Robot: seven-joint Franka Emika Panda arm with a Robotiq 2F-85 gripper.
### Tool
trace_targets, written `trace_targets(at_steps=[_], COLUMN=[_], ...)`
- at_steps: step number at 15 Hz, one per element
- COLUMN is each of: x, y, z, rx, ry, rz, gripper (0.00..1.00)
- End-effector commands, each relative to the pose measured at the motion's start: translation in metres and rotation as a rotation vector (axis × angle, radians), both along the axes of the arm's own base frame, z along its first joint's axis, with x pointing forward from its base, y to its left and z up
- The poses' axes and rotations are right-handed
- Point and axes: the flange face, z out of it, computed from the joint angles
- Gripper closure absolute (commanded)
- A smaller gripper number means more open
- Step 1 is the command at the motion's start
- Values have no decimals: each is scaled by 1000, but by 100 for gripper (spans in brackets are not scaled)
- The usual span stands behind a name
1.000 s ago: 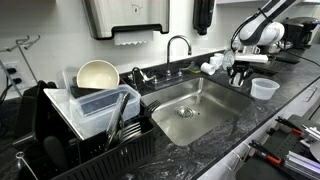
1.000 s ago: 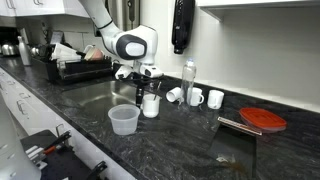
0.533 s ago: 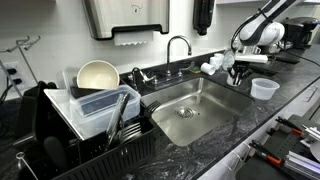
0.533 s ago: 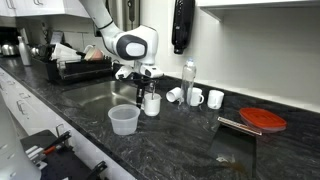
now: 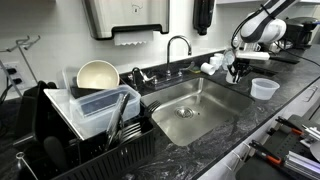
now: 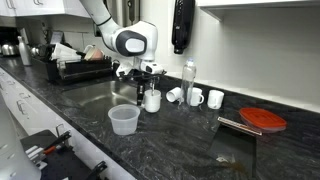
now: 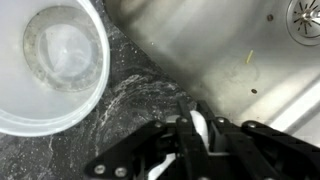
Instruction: Move the white mug with a spoon inside backwards
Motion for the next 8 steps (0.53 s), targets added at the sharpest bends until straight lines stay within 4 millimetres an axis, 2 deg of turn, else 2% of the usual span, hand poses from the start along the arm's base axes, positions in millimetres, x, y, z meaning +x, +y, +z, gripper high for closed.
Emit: trace_targets(at_steps=[1,5,8], x=[-8,-21,-30], y=[4,7,1], z=[38,63,68], rx=[-6,25,90], ry=[-24,37,107], rz=[117,268,360], gripper=[97,97,97])
